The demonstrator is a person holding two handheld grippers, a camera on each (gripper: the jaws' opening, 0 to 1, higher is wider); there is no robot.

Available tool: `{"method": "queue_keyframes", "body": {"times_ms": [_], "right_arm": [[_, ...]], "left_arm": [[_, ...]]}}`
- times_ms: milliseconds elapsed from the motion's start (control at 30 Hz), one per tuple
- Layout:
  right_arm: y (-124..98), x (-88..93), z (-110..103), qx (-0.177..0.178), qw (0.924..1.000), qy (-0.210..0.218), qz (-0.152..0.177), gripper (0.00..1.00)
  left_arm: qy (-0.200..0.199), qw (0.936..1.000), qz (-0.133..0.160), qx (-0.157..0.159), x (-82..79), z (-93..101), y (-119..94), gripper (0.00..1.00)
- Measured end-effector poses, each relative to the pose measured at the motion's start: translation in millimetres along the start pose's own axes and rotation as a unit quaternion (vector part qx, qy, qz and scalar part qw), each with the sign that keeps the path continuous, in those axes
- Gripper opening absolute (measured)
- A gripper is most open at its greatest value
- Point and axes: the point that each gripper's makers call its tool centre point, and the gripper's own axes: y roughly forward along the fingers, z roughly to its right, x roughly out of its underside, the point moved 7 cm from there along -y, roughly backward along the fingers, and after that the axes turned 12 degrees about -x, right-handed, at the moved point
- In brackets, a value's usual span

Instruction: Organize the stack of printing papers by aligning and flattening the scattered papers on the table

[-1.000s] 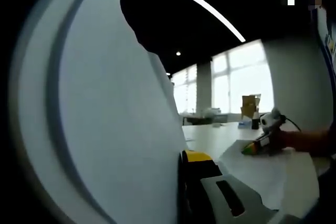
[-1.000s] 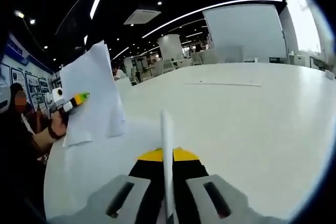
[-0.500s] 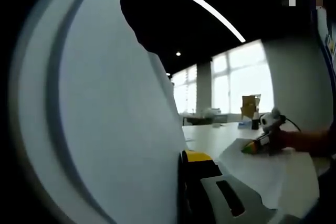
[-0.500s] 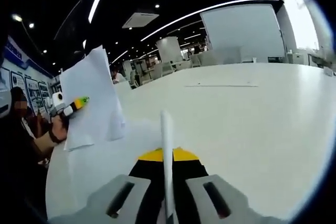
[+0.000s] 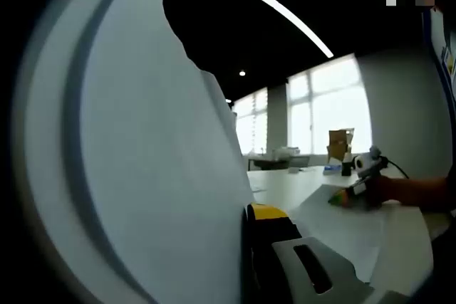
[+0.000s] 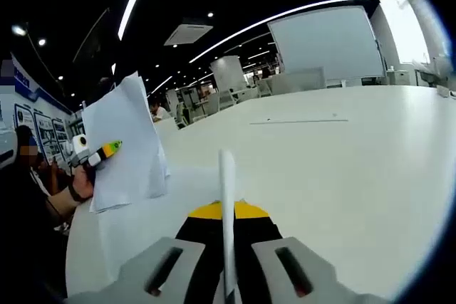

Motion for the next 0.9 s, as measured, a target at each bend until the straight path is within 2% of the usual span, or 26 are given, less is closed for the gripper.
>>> {"method": "queue_keyframes", "body": {"times_ms": [400, 733, 900], "right_arm": [[-3, -5.1, 1, 0.005, 0.9997, 0.008, 0.024, 0.00], [-8, -11.7, 4, 0.011, 0.9979, 0.023, 0.059, 0.00], [-8, -12.4, 2, 0.012, 0.9976, 0.025, 0.064, 0.00]], "left_arm": [[0.000, 1.0000, 0.000, 0.000, 0.2, -2.2, 0, 0.09], [0.000, 1.0000, 0.000, 0.000, 0.7, -3.8, 0, 0.09], [0.000, 1.0000, 0.000, 0.000, 0.8, -3.9, 0, 0.09]]}}
